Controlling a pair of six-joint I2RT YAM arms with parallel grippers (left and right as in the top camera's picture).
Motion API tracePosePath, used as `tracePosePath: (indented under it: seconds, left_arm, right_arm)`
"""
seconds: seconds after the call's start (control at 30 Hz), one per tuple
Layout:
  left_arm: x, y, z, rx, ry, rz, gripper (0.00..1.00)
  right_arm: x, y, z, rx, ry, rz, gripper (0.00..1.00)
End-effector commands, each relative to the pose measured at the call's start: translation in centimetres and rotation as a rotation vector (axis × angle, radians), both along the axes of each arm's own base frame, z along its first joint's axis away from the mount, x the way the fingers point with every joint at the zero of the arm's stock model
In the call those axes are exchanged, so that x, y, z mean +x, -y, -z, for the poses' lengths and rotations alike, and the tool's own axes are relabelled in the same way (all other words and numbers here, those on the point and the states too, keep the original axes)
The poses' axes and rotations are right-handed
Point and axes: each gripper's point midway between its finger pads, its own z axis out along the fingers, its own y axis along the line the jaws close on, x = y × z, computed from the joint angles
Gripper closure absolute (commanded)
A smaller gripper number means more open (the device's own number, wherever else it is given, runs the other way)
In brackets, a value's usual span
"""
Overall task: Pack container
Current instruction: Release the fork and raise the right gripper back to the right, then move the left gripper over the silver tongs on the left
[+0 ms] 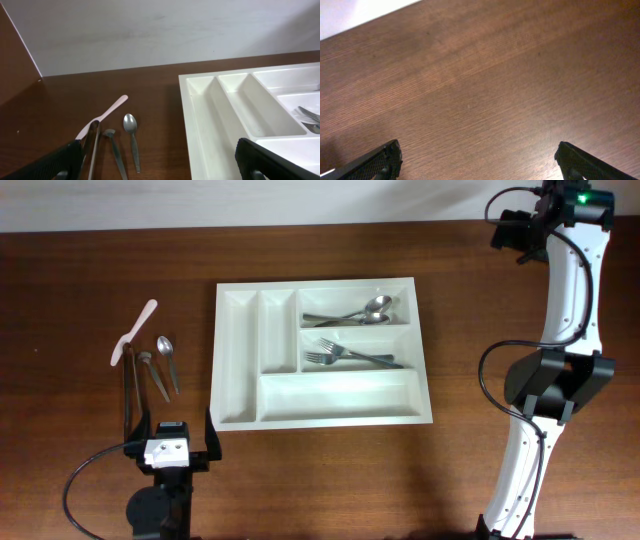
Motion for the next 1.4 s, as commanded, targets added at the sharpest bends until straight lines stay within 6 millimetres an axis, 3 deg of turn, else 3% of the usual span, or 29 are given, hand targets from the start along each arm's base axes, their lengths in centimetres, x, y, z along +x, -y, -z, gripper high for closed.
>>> tracePosePath:
  seconds: [0.0, 0.23, 0.47, 0.7, 0.8, 0.97, 1.1, 1.2, 1.27, 1.37]
  left_arm:
    - [0.0, 0.3, 0.1, 0.001, 0.005, 0.016, 0.01]
    - [0.0, -0.1, 0.0, 0.031, 0.004, -0.006, 0.01]
    - [-0.2, 0.3, -6.5, -0.028, 0.259, 0.015, 0.01]
    - [0.3, -0.9, -11.3, -0.08, 0.254, -0.053, 0.01]
    - [2.1, -1.0, -13.8, -0.057, 0.2, -0.055, 0.01]
    - [7.7, -1.3, -16.2, -0.045, -0.013, -0.055, 0.01]
    - [13.0, 0.0, -16.1, -0.065, -0.21, 0.028, 0.01]
    - [16.3, 2.8, -15.1, -0.121, -0.336, 0.193, 0.01]
    - [17.5, 3.8, -14.0, -0.156, -0.389, 0.251, 0.01]
    - [18.3, 6.9, -12.6, -0.244, -0.434, 0.429, 0.01]
  right_arm:
    - [-0.3, -0.3, 1.3, 0.023, -0.027, 0.048, 0.01]
    - [-0.1, -1.4, 3.4, 0.084, -0.048, 0.019, 0.01]
    - [-0.8, -1.5, 3.8, 0.087, -0.081, 0.02, 0.01]
    - [-0.9, -1.6, 3.9, 0.089, -0.088, 0.02, 0.01]
    - [-0.9, -1.6, 3.9, 0.09, -0.088, 0.02, 0.01]
    - [-0.9, -1.7, 3.9, 0.097, -0.087, 0.017, 0.01]
    - [-0.9, -2.0, 3.9, 0.113, -0.086, 0.01, 0.01]
    - [-1.1, -2.0, 4.0, 0.115, -0.095, 0.01, 0.01]
    - [-1.3, -2.1, 4.1, 0.116, -0.104, 0.011, 0.01]
    - [-1.7, -2.1, 4.3, 0.12, -0.122, 0.012, 0.01]
